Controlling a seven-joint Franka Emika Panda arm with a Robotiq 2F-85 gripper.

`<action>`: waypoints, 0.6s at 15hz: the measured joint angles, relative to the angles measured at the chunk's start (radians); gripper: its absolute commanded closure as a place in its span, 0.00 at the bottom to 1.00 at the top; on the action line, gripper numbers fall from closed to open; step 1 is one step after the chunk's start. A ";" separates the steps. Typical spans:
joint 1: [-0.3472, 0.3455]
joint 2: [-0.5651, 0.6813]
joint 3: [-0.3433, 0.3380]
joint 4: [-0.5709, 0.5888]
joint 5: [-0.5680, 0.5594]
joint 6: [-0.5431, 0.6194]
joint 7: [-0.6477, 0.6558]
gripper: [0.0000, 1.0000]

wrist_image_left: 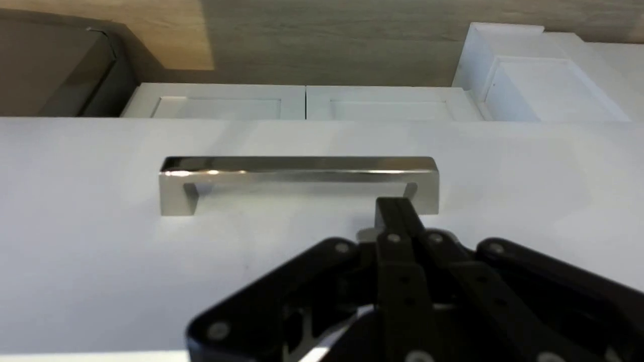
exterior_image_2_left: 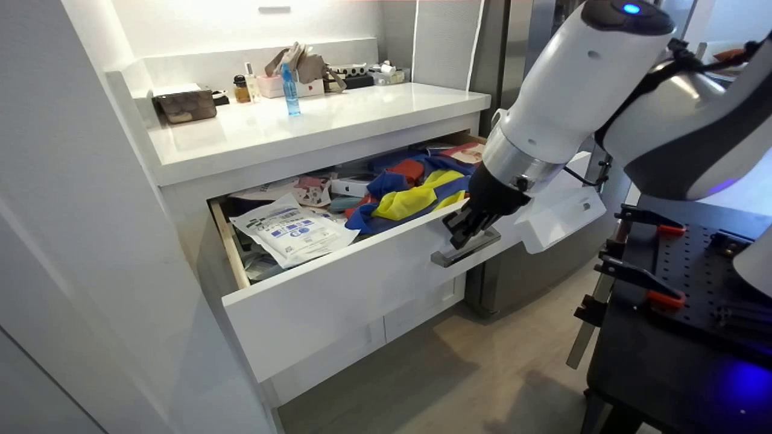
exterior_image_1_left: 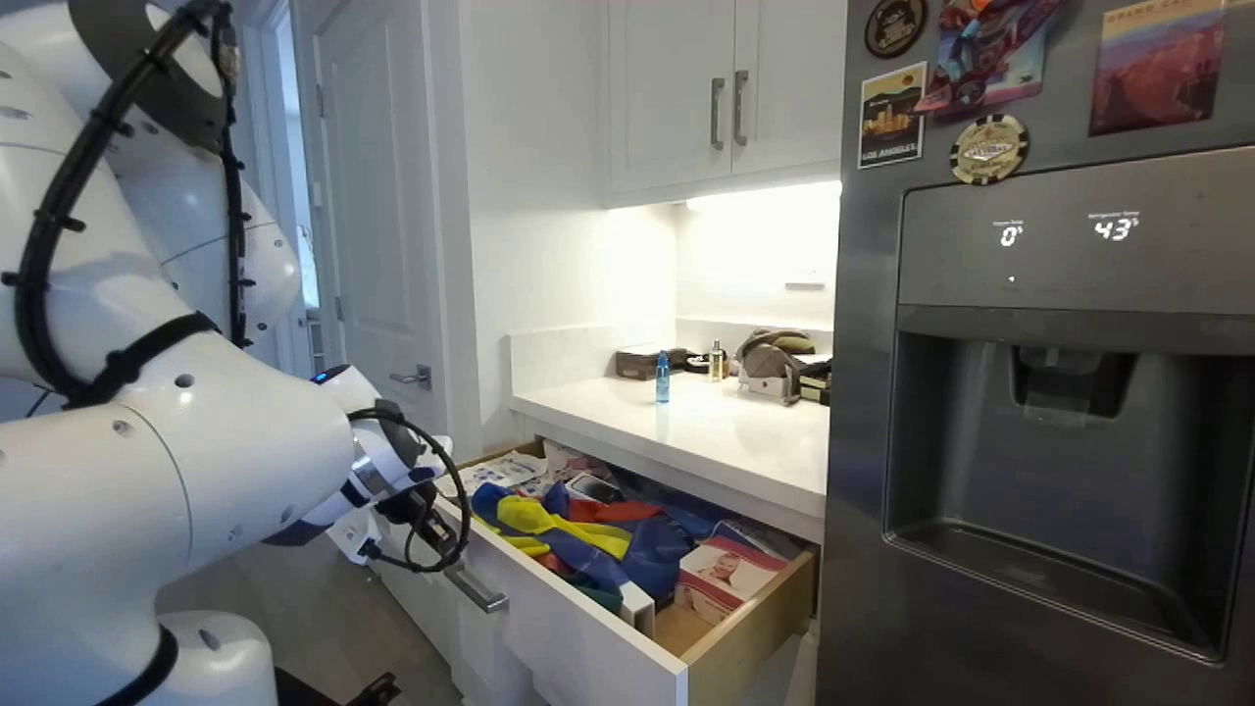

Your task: Push the drawer closed

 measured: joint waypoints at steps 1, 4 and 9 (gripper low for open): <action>-0.042 -0.040 0.048 0.017 0.062 0.024 -0.045 0.99; -0.088 -0.166 0.137 0.073 0.208 0.068 -0.131 0.99; -0.086 -0.317 0.140 0.156 0.372 0.104 -0.223 0.99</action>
